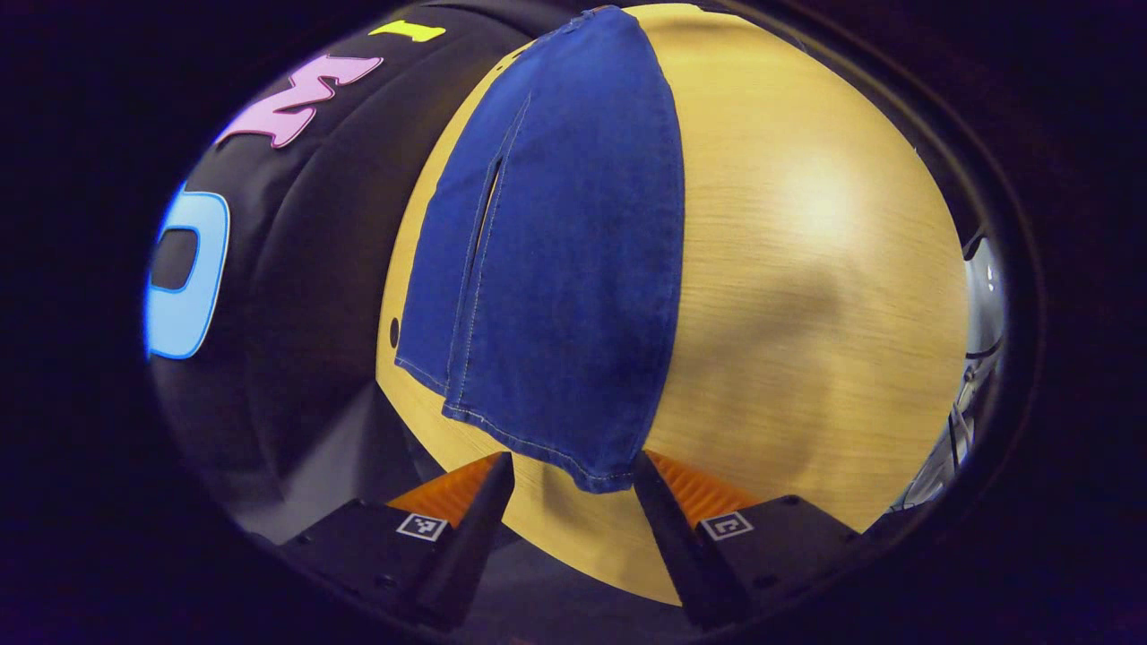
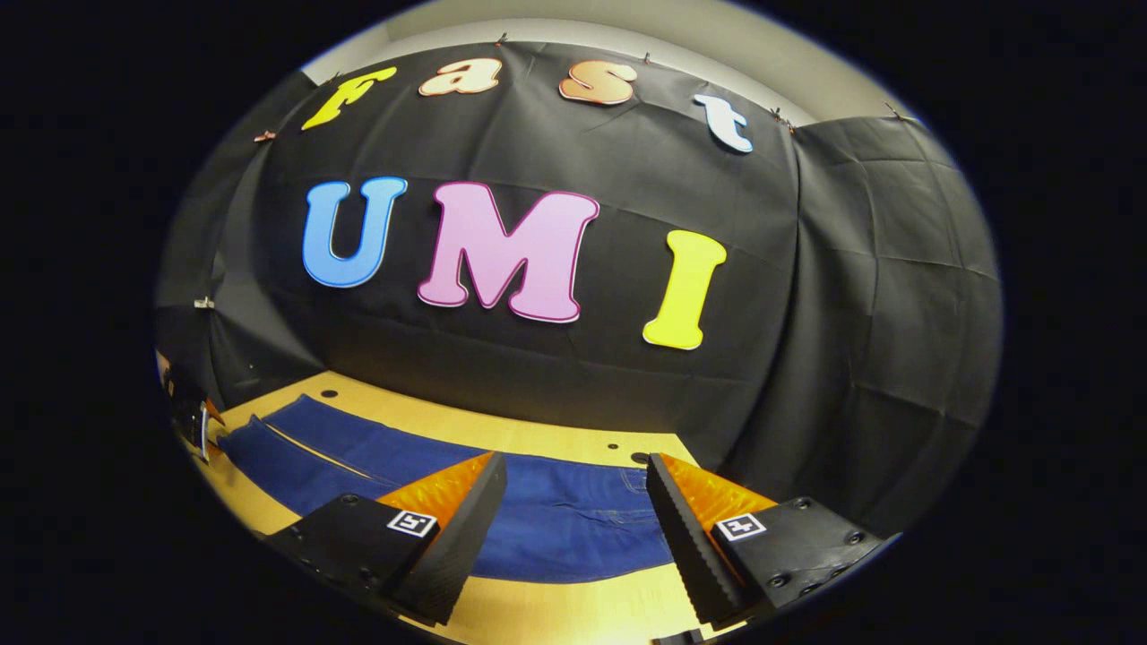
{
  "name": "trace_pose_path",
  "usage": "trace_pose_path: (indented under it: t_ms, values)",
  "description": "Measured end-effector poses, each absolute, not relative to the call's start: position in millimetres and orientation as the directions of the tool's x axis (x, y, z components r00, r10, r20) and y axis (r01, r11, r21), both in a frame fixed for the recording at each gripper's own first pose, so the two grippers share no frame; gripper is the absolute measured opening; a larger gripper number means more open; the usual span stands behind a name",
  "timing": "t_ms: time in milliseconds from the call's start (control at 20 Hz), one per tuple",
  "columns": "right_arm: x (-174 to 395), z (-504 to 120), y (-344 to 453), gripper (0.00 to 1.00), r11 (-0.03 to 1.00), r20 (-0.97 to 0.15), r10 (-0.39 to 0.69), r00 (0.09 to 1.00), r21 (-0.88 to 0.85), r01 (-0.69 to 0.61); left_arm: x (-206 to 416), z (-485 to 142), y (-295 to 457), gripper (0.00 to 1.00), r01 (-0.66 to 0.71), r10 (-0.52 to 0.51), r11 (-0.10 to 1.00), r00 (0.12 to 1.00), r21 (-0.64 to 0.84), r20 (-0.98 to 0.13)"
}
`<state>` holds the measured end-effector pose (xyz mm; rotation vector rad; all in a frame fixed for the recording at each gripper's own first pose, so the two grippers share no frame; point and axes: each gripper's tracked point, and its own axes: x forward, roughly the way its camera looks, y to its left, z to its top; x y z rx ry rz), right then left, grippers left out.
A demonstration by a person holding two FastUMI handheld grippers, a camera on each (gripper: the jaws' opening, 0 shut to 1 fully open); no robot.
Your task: Grasp the waist and the cuffs of the jeans and fold them to make the two legs overlap; first hold the waist and fold one-third of the jeans toward the cuffs, then hold the cuffs and fold the remaining one-third in the same direction to finish folding.
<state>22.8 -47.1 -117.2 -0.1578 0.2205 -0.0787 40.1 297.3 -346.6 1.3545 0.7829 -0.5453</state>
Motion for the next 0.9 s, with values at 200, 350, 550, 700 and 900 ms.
trace_pose_path:
  t_ms: [200,350,550,700,900]
  values:
    - [40.4,-135.8,-69.5,0.96,0.969,-0.233,-0.119,0.965,-0.241,0.061,66.4,-357.8,291.3,0.6,0.775,0.104,0.114,0.613,0.621,-0.784]
    - [61.2,-142.9,-92.7,0.96,0.941,-0.224,-0.114,0.968,-0.336,0.033,76.6,-365.0,293.7,0.33,0.786,0.129,0.168,0.581,0.596,-0.803]
    - [82.7,-164.0,-127.5,0.96,0.837,-0.262,-0.054,0.964,-0.538,-0.099,78.6,-362.5,290.0,0.11,0.777,0.124,0.192,0.587,0.599,-0.8]
    - [84.7,-200.5,-153.0,0.96,0.676,-0.367,0.047,0.929,-0.673,-0.3,80.5,-363.3,288.1,0.06,0.781,0.117,0.215,0.576,0.587,-0.809]
    - [69.7,-275.7,-225.1,0.96,0.408,-0.602,0.029,0.798,-0.721,-0.56,80.8,-362.6,288.4,0.06,0.775,0.149,0.198,0.581,0.6,-0.8]
